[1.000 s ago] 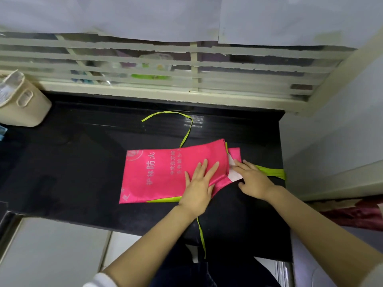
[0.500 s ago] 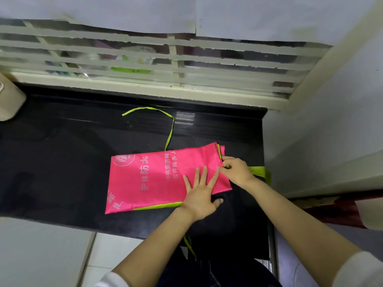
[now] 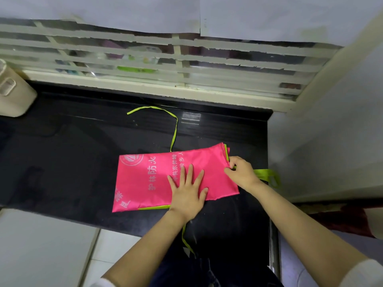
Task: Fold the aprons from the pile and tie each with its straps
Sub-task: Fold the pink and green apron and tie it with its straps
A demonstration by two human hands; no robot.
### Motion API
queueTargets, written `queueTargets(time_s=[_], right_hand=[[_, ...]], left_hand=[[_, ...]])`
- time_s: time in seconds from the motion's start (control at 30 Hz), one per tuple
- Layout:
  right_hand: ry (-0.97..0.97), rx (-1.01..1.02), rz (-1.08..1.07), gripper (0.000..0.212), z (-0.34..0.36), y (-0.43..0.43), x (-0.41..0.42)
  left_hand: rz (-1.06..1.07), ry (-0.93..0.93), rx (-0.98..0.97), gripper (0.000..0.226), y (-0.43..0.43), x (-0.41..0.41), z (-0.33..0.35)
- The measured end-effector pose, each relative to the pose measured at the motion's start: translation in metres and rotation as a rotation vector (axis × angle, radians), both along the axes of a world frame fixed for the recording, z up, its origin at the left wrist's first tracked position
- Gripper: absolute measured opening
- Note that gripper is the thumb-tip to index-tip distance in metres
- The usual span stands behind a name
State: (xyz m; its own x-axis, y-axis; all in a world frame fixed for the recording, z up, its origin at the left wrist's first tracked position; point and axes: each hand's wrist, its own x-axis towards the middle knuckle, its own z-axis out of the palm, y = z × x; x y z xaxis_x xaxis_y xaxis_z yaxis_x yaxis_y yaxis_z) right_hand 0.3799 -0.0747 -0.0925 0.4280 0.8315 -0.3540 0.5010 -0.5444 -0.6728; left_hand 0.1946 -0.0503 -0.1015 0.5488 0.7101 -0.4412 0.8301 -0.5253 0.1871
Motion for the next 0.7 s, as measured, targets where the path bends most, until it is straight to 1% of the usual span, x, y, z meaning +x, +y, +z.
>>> queueTargets(time_s=[0.07, 0.17, 0.2, 0.27, 0.3, 0.33, 0.37, 0.4, 0.43, 0.5, 0.57, 0.63, 0.7], right_hand=[[0.009, -0.017, -0.009, 0.035, 0.0, 0.0, 0.001], [0.011, -0.034, -0.003, 0.016, 0.006, 0.0, -0.002], [-0.042, -0.021, -0.007, 0.024, 0.008, -0.001, -0.005], [-0.262, 0.019, 0.058, 0.058, 0.012, -0.004, -0.017], [-0.379, 0.061, 0.153, 0.07, 0.014, -0.006, -0.024], [-0.451, 0.098, 0.287, 0.075, 0.017, -0.008, -0.033], [-0.461, 0.107, 0.41, 0.075, 0.017, -0.009, -0.044], [-0.449, 0.067, 0.506, 0.073, 0.015, -0.01, -0.053], [-0.426, -0.003, 0.541, 0.071, 0.01, -0.011, -0.061], [-0.367, -0.142, 0.496, 0.069, 0.0, -0.012, -0.07], [-0.348, -0.227, 0.478, 0.076, -0.004, -0.012, -0.073], [-0.333, -0.257, 0.488, 0.084, -0.002, -0.011, -0.072], [-0.308, -0.264, 0.48, 0.086, 0.001, -0.01, -0.071]], left_hand=[[-0.018, -0.006, 0.0, 0.085, -0.001, 0.001, -0.004], [-0.029, -0.018, -0.013, 0.081, 0.001, -0.001, -0.01], [-0.036, -0.021, -0.018, 0.08, 0.001, -0.002, -0.012], [-0.043, -0.022, -0.028, 0.075, 0.001, -0.002, -0.015], [-0.045, -0.021, -0.034, 0.073, 0.0, -0.003, -0.016], [-0.042, -0.023, -0.037, 0.071, 0.001, -0.003, -0.016], [-0.038, -0.03, -0.044, 0.069, 0.001, -0.003, -0.015], [-0.036, -0.043, -0.06, 0.064, 0.001, -0.003, -0.013], [-0.023, -0.072, -0.086, 0.059, 0.002, -0.004, -0.01], [0.019, -0.165, -0.115, 0.055, 0.008, -0.011, -0.004], [0.047, -0.189, -0.068, 0.054, 0.021, -0.027, 0.001], [0.089, -0.094, 0.007, 0.053, 0.039, -0.056, 0.001], [0.139, 0.038, 0.027, 0.054, 0.055, -0.09, -0.001]])
